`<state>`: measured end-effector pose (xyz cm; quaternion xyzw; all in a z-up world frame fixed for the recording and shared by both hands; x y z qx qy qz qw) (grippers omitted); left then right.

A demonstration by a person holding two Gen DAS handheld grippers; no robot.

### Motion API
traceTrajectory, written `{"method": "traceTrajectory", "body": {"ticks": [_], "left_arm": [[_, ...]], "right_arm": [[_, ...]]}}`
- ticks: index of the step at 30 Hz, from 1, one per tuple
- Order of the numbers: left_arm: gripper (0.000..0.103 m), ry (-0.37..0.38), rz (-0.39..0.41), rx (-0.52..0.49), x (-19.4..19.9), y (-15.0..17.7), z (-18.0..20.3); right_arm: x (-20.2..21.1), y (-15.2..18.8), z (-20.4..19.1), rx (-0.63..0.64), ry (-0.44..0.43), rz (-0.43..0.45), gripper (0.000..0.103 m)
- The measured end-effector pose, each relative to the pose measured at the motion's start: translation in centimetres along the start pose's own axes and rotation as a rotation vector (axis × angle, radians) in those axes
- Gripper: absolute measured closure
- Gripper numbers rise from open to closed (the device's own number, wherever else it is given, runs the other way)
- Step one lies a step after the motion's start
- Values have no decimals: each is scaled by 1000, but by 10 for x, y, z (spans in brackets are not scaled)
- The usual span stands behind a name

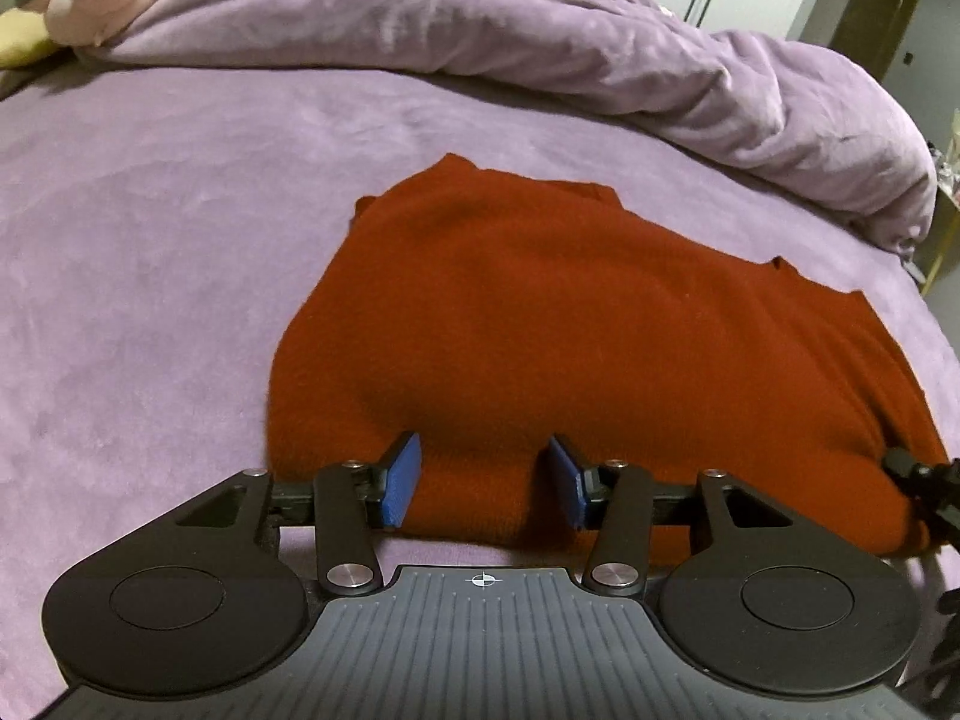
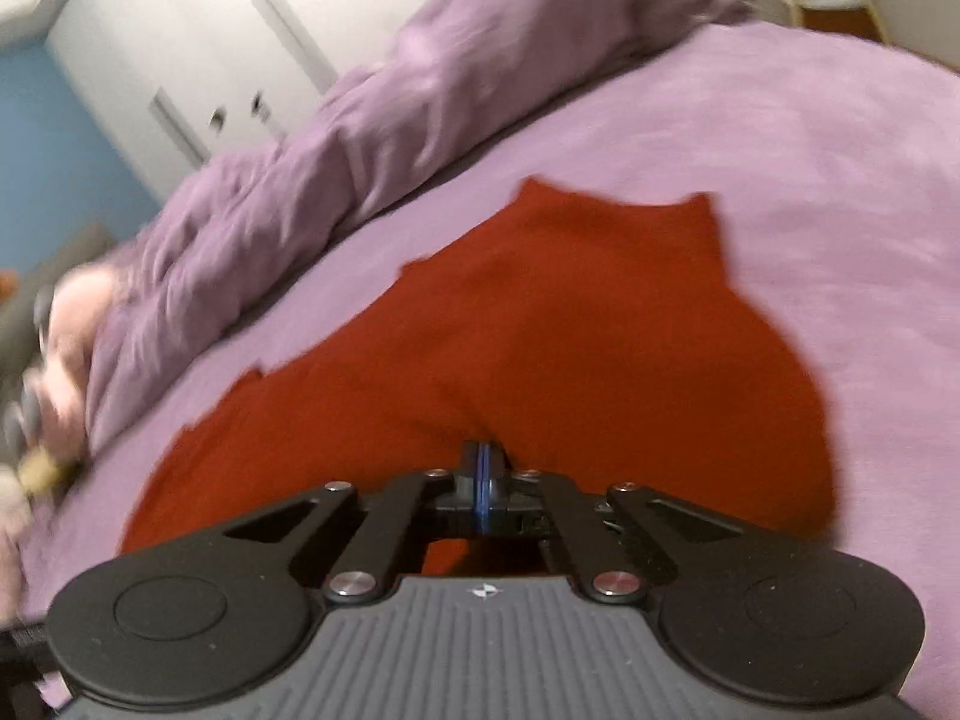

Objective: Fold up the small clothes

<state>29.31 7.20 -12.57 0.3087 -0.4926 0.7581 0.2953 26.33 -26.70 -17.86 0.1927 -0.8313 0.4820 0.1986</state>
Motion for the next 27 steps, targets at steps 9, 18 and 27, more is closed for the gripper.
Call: {"method": "traceTrajectory", "body": {"ticks": [9, 18, 27], "left_arm": [[49, 25, -10, 25, -1, -2, -2], [54, 133, 33, 321, 28, -15, -60], [46, 291, -164, 460, 11, -15, -91]], "right_arm": [[16, 3, -23, 242, 107, -13, 102], [20, 22, -108, 259, -190, -25, 58], [-5, 47, -139, 361, -138, -75, 93]]}}
Point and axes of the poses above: each gripper's, at about its wrist camera, not at the fingertips, and x roughly against the way its jaws point, z to its right, y to its underside, the point moved 5 cm from there along -x, roughly the way its jaws point, and after that the axes turned 10 degrees about x, right-handed, at the moved point
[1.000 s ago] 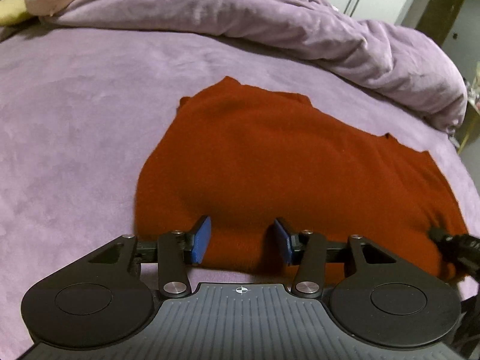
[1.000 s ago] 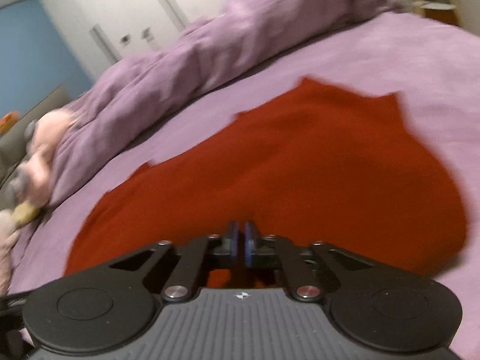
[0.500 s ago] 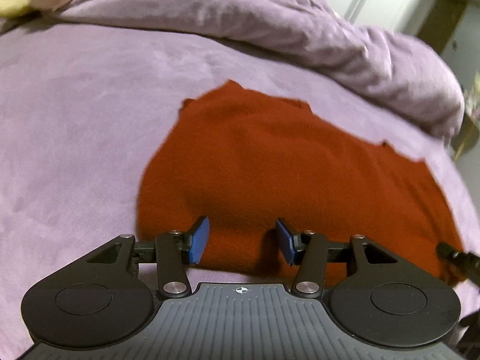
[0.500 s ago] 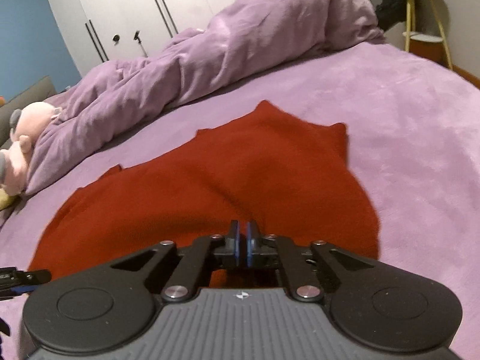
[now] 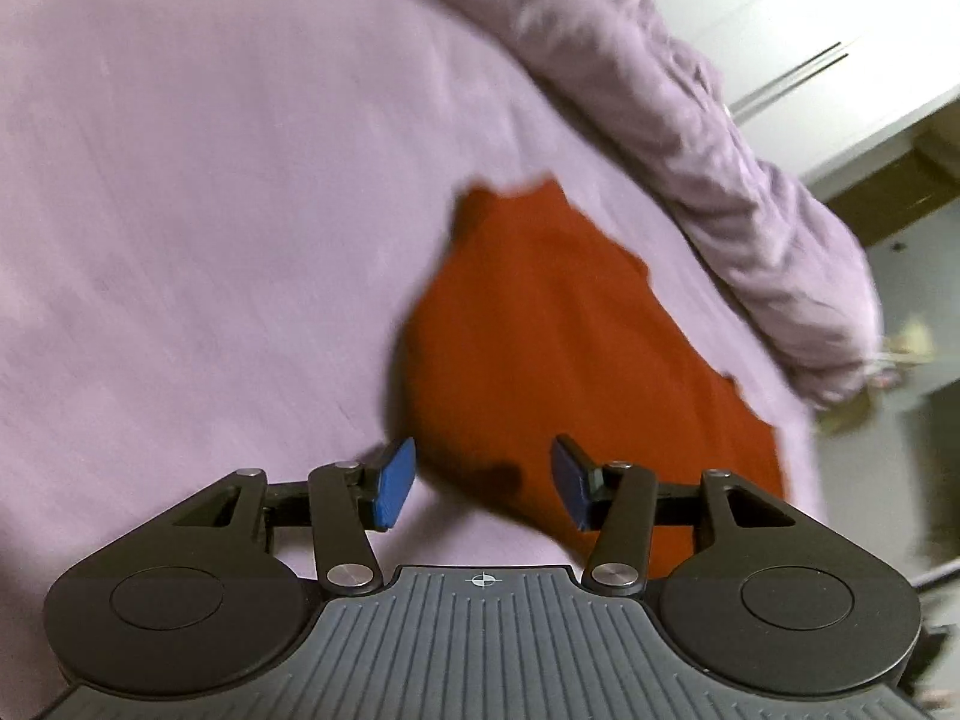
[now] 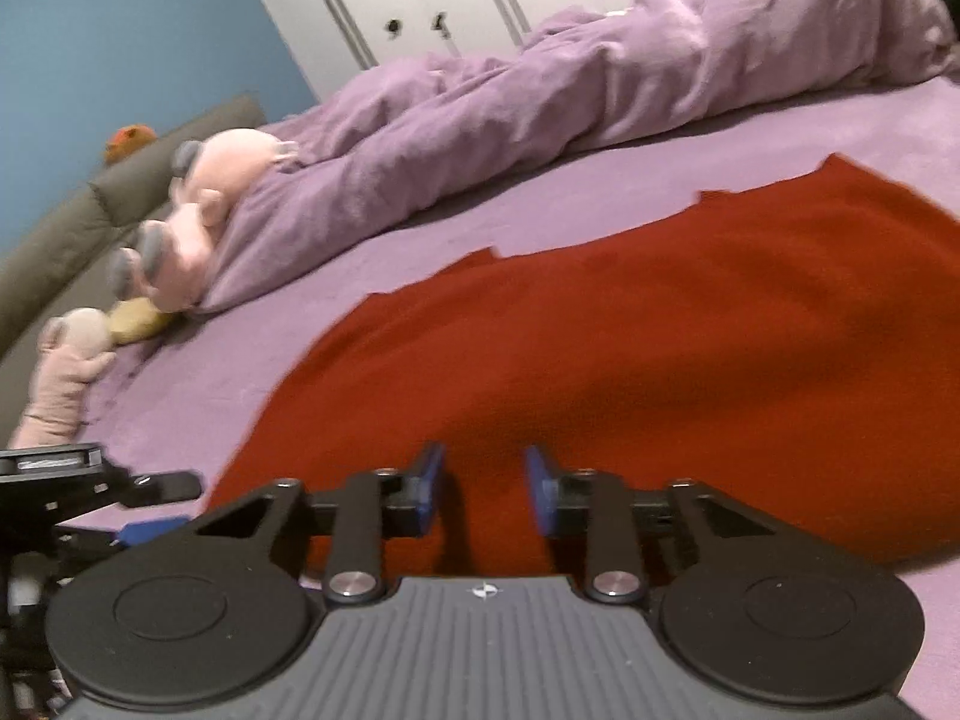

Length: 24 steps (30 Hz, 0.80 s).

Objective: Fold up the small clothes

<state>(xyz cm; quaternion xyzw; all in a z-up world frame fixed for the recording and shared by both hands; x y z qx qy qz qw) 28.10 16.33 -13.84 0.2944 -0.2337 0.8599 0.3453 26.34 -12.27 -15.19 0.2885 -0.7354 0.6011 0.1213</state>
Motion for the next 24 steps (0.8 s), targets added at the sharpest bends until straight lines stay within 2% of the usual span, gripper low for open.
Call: {"method": "traceTrajectory", "body": {"ticks": [1, 2, 7, 13, 14, 16, 17, 20, 22, 24], "left_arm": [[47, 20, -38, 23, -7, 0, -3], [49, 26, -42, 51, -13, -2, -7], [52, 108, -11, 141, -28, -14, -13], [53, 214, -23, 254, -46, -28, -7], [57, 215, -21, 244, -49, -29, -4], [71, 191, -6, 204, -51, -30, 1], [74, 193, -7, 198, -50, -29, 1], [76, 225, -16, 220, -49, -29, 2], [77, 241, -10, 200, -45, -30, 1], [78, 224, 1, 170, -42, -29, 4]], "right_arm": [[5, 0, 6, -7, 39, -2, 94], [9, 1, 12, -21, 64, -4, 94], [28, 7, 35, -118, 44, 3, 93], [26, 6, 22, -88, 44, 6, 92], [25, 6, 18, -78, 47, 8, 92], [20, 3, 9, -59, 41, 17, 92], [19, 3, 6, -56, 37, 22, 92], [13, 1, -3, -46, 18, 24, 92], [13, -1, -9, -11, 28, 47, 92], [12, -4, -15, 16, 39, 63, 92]]}}
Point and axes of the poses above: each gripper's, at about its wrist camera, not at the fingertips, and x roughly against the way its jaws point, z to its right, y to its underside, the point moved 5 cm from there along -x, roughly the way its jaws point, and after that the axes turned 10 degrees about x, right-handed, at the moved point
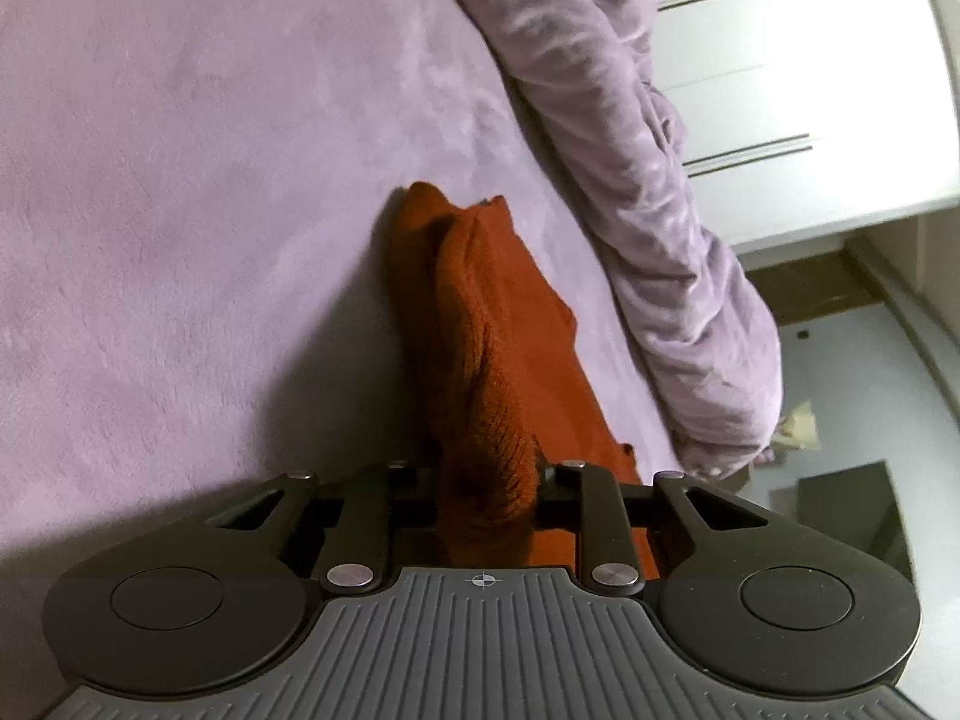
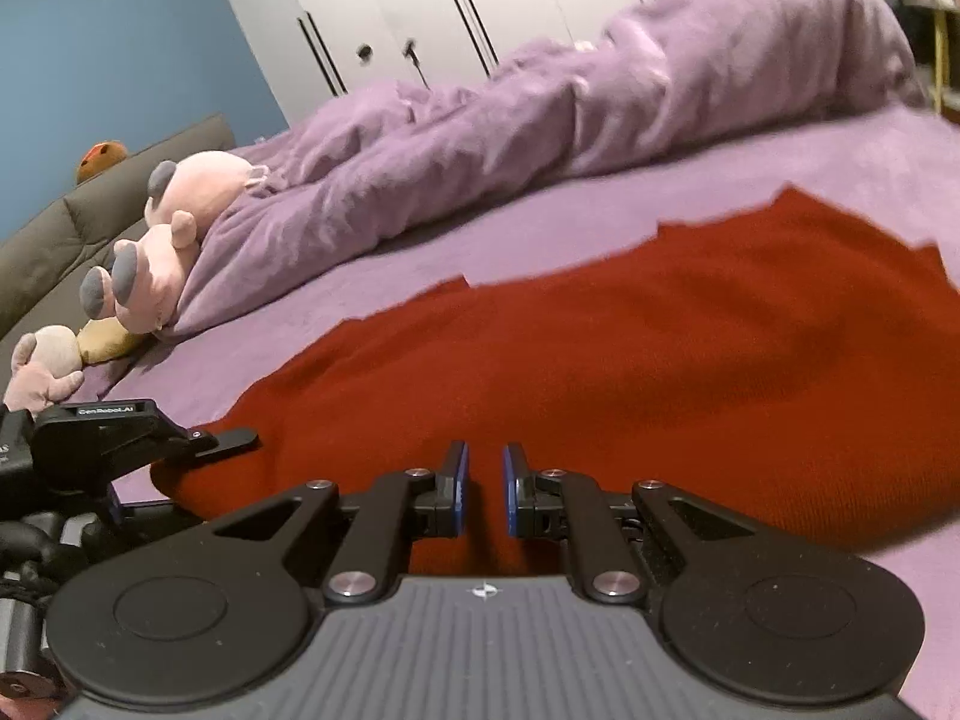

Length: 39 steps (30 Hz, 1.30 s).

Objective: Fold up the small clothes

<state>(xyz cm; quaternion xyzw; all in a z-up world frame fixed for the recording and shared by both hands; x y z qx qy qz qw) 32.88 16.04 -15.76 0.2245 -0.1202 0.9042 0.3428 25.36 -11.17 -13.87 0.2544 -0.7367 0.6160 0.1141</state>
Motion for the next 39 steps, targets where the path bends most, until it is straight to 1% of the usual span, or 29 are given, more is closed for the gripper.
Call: {"method": "traceTrajectory", "body": {"ticks": [2, 3, 4, 5, 9, 12, 13, 15, 16, 17, 19, 21, 24, 28, 32, 34, 36, 37, 39], "left_arm": [[79, -21, 8, -34, 1, 2, 5], [79, -26, 12, -47, 1, 3, 8], [79, -26, 17, -62, 2, 4, 12], [79, -26, 22, -77, 4, 4, 15], [79, -27, 36, -148, 7, 9, 31], [79, -37, 43, -188, 6, 11, 39], [79, -40, 45, -193, 6, 12, 40], [79, -40, 43, -191, 6, 12, 41], [79, -38, 43, -193, 6, 12, 42], [79, -40, 45, -197, 7, 14, 44], [80, -43, 46, -228, 7, 15, 51], [80, -46, 47, -270, 7, 19, 60], [80, -32, 44, -322, 8, 27, 77], [81, -7, 30, -427, 4, 49, 106], [81, 2, -16, -587, -13, 87, 133], [81, 3, -50, -642, -25, 107, 140], [81, -8, -89, -695, -40, 125, 141], [81, -26, -112, -731, -48, 135, 141], [81, -59, -147, -768, -62, 148, 136]], "right_arm": [[-8, 2, -6, 13, -9, -18, 92], [-16, 5, -8, 28, 10, -51, 92], [-27, 12, -10, 40, 8, -99, 93], [-33, 16, -11, 39, -7, -112, 93], [-26, 12, -17, 83, 9, -90, 93], [-17, 5, -16, 52, 5, -16, 93], [-19, 5, -16, 42, 5, -8, 91], [-27, 9, -14, 29, -1, -29, 91], [-35, 13, -14, 38, 2, -65, 91], [-39, 16, -15, 52, -1, -81, 91], [-36, 11, -17, 71, -4, -94, 91], [-28, 6, -14, 52, -16, -81, 92], [-10, 4, -5, 2, -28, -32, 91], [12, 5, 17, -75, -5, 7, 91], [23, 3, 37, -126, 31, 26, 90], [26, 2, 46, -155, 38, 33, 90], [29, 3, 55, -185, 51, 38, 90], [30, 4, 59, -197, 53, 37, 90], [33, 6, 66, -216, 61, 36, 90]]}}
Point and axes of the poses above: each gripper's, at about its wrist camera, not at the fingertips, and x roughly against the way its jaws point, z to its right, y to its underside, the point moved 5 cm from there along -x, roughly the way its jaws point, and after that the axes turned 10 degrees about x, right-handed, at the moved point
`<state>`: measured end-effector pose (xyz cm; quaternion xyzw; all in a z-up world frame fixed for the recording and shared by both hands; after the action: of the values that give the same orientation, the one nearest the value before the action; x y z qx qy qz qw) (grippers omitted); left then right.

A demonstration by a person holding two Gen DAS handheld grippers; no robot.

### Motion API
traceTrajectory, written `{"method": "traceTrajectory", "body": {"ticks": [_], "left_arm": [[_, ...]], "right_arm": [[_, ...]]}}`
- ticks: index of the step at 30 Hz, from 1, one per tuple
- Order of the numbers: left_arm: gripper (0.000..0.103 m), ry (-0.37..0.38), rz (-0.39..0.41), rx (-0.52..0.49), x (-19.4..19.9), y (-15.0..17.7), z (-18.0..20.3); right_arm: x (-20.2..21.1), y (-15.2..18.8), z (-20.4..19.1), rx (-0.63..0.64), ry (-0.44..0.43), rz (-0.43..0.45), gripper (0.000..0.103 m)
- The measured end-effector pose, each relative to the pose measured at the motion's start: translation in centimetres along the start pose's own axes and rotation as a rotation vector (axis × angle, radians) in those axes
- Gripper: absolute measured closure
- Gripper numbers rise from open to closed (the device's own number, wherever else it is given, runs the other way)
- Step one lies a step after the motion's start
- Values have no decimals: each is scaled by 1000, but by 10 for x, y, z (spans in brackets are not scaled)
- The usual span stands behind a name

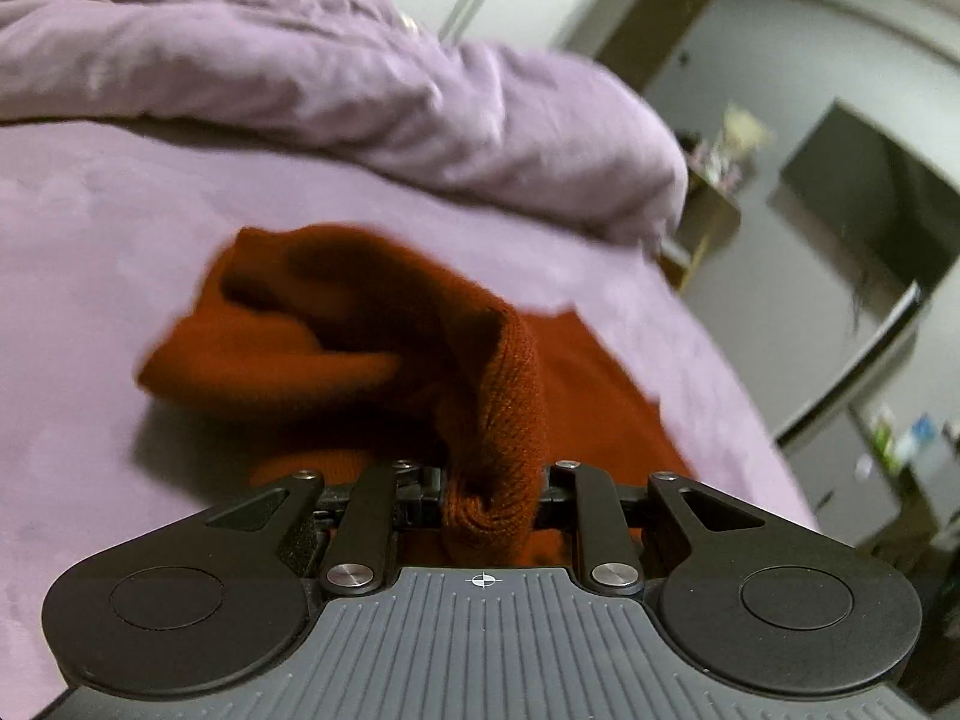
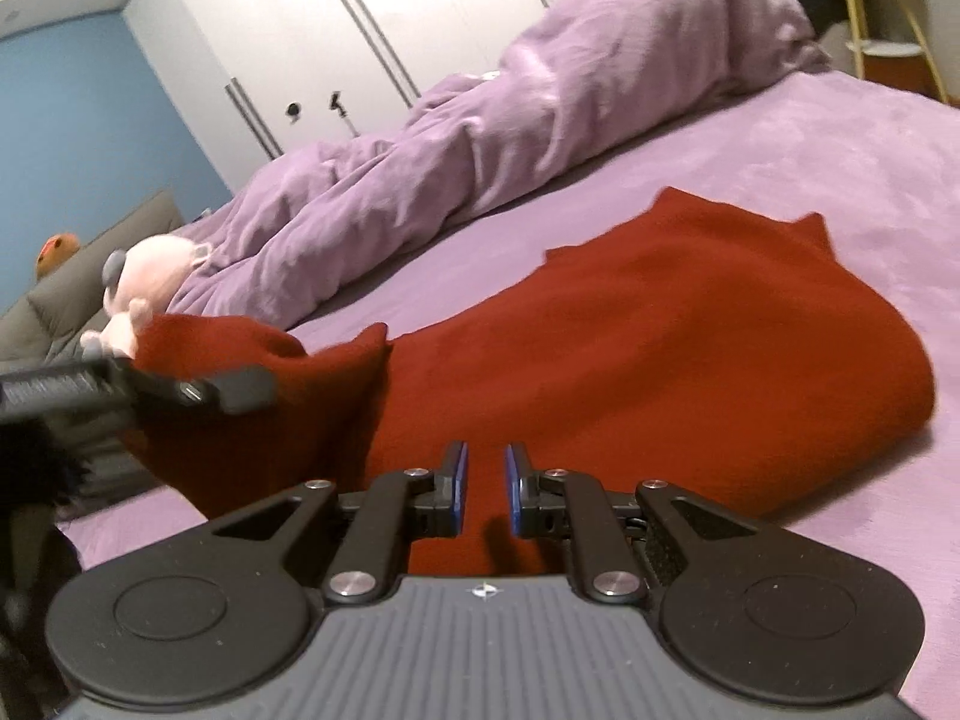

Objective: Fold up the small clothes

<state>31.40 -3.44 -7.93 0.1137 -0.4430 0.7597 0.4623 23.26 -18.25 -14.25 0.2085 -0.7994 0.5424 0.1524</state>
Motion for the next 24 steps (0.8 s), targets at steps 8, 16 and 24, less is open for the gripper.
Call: {"method": "traceTrajectory", "body": {"ticks": [8, 16, 24], "left_arm": [[55, 11, -40, 17, -8, 30, -6], [52, 22, -34, 148, 30, 49, -20], [52, -80, 19, 283, 75, 53, -73]], "right_arm": [[5, 1, 23, -49, 20, -3, 88], [10, -28, 9, -52, -85, 20, 65], [-29, -43, -52, 189, -129, -147, 26]]}}
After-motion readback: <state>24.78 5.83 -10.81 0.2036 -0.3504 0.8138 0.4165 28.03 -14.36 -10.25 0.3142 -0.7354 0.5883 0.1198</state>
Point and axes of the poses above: each gripper's, at about its wrist camera, not at the fingertips, and x roughly against the way its jaws point, z to its right, y to its underside, the point moved 5 cm from there along -x, roughly the way its jaws point, and after that the axes turned 10 degrees about x, right-handed, at the moved point
